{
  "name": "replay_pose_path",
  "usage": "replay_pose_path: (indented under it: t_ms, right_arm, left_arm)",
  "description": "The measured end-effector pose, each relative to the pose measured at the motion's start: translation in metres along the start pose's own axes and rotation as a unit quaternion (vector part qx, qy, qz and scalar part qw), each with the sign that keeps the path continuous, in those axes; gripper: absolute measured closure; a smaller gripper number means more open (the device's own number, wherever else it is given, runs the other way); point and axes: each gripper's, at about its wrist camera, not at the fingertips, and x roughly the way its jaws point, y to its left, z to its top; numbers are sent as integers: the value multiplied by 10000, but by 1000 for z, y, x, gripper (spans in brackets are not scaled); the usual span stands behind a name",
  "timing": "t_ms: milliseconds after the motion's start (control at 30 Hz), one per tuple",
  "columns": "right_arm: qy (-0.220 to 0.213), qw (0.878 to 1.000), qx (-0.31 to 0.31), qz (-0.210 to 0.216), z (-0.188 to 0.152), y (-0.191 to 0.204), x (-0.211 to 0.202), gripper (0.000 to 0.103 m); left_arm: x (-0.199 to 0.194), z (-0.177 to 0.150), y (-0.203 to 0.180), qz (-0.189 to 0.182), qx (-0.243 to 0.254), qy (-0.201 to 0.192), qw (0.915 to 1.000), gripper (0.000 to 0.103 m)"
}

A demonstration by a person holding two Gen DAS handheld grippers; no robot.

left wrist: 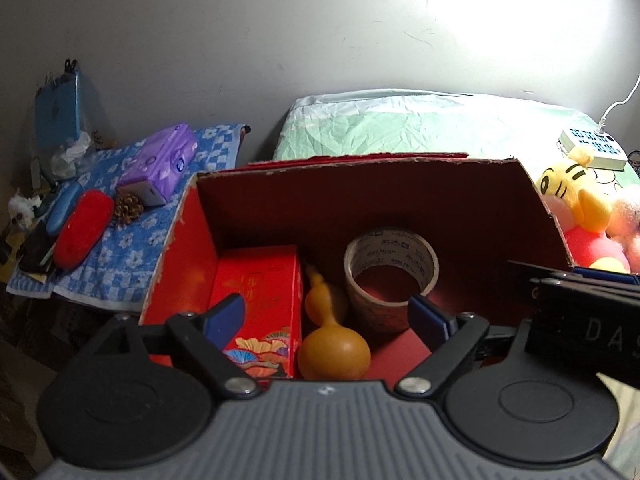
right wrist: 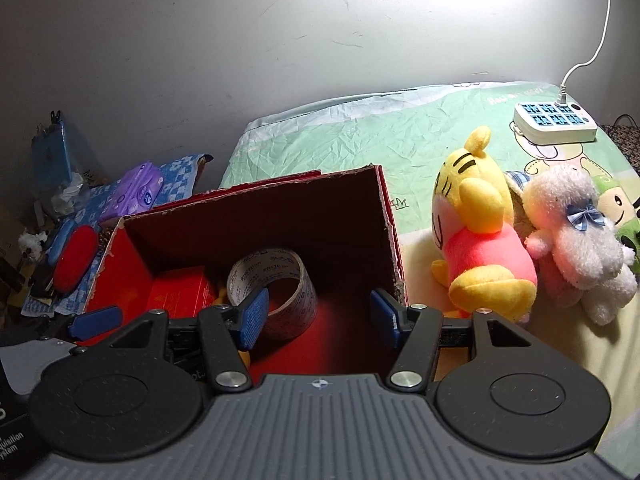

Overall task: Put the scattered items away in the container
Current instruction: 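Withdraw the right gripper up out of the box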

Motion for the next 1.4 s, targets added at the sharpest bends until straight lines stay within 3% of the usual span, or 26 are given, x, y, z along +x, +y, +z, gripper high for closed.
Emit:
replay_pose_path:
  t_ms: [700, 1400]
  right_arm:
    - [-116, 9986, -341, 375, -21, -9, -41, 44]
    - [272, 9975, -495, 429, -54, -22, -31, 45]
  left_arm:
    - [-53, -34, -13, 227, -161, -53, 9996, 7]
    - [-41, -70, -33, 139, -17, 351, 9993, 5]
